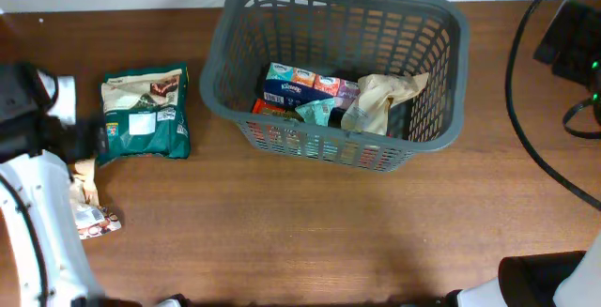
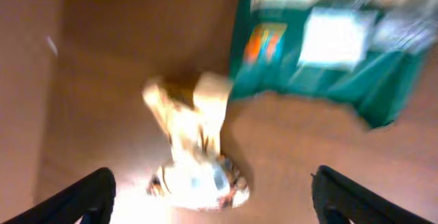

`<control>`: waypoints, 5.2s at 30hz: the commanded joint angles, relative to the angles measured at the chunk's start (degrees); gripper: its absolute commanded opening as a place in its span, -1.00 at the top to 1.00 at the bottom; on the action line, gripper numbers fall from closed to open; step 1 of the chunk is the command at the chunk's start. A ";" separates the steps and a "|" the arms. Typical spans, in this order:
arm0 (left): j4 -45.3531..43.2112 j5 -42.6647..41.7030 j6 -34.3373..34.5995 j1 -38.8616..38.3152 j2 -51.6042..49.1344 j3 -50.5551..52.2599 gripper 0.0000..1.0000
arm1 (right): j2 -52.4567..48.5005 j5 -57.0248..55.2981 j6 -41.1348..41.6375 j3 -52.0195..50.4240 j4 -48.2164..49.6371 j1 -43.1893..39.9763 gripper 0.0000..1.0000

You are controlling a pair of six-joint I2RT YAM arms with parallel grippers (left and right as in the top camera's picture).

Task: Pack container
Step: 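Lower the left gripper onto the second tan rice pouch and grasp it, then carry the second rice pouch over the basket and release it inside, then move the left gripper back to the green Nescafé coffee bag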

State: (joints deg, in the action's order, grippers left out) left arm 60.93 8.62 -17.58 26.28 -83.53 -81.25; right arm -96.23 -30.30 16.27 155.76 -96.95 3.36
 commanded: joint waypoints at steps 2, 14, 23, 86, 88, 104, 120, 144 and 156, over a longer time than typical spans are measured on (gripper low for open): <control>-0.87 0.04 -2.49 6.38 -1.05 8.90 -0.73 | 0.07 0.13 0.13 0.04 -0.15 -0.44 -0.98; -6.38 -7.39 -22.86 13.97 -1.11 19.08 -0.74 | 0.07 0.13 0.11 0.02 0.24 -0.44 -0.98; -22.03 -8.26 -22.82 19.50 -1.20 28.55 -0.74 | 0.07 0.17 0.13 0.02 0.20 -0.44 -0.98; -64.24 -45.33 2.99 -32.92 0.70 -13.42 0.97 | 0.07 1.44 0.13 0.02 1.16 -0.44 -0.98; -66.25 -45.33 3.02 -37.86 -3.50 -13.42 0.96 | 0.07 1.42 0.13 0.02 1.03 -0.44 -0.98; -54.40 -44.59 3.45 -50.49 -24.76 -13.60 -0.99 | 0.07 1.53 0.15 0.02 0.20 -0.44 -0.98; -28.52 -4.55 -1.55 -31.93 0.35 -23.87 -0.86 | 0.07 1.64 0.13 0.02 -0.33 -0.44 -0.98; -3.19 -20.06 13.46 -6.80 -20.87 -10.27 -0.98 | 0.07 2.95 0.13 0.02 -0.20 -0.44 -0.98; -9.38 -16.59 8.24 -7.39 -33.70 -10.27 -0.99 | 0.07 4.74 0.11 0.02 -0.35 -0.42 -0.98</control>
State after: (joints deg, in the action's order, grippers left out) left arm 52.45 -9.67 -7.51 19.05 -115.66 -91.44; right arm -96.23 -26.52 16.27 155.76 -96.95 3.36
